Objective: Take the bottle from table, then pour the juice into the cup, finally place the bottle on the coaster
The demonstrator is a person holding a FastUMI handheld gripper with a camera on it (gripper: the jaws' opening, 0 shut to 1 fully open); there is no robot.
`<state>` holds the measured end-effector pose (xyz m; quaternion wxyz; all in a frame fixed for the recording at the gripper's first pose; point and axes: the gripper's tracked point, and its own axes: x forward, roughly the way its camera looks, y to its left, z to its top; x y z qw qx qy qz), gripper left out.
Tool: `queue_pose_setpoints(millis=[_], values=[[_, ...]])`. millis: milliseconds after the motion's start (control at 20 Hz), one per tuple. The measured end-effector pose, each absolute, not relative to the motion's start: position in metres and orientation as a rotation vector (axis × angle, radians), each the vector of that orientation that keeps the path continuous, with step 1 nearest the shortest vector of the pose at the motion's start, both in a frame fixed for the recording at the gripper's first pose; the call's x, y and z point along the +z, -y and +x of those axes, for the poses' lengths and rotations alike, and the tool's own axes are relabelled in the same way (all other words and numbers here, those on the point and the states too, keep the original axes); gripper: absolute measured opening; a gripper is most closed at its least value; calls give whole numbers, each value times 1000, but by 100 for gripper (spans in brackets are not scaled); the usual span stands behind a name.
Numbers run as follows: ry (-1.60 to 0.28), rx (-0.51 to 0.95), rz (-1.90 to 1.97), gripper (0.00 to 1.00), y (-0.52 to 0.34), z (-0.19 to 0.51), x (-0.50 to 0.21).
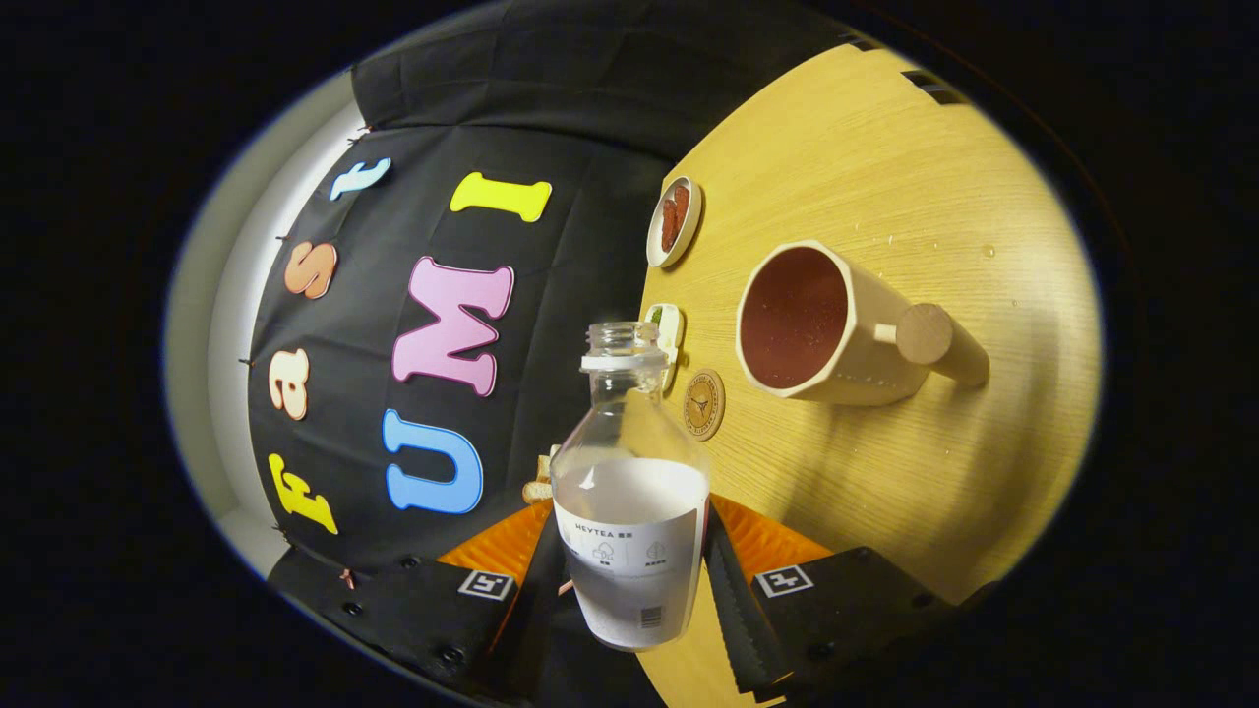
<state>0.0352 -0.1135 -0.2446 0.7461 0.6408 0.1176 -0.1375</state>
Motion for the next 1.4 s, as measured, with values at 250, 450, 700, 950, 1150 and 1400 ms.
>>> queue_pose_setpoints(millis=[250, 450, 700, 950, 1150, 1400], values=[[-242, -328, 1509, 74, 118, 37, -244], [-236, -345, 1614, 74, 119, 34, -244], [-238, -365, 1697, 74, 119, 30, -244], [-251, -374, 1758, 74, 120, 32, -243], [-262, -378, 1805, 74, 117, 37, -243], [-257, -394, 1868, 74, 119, 41, -244]])
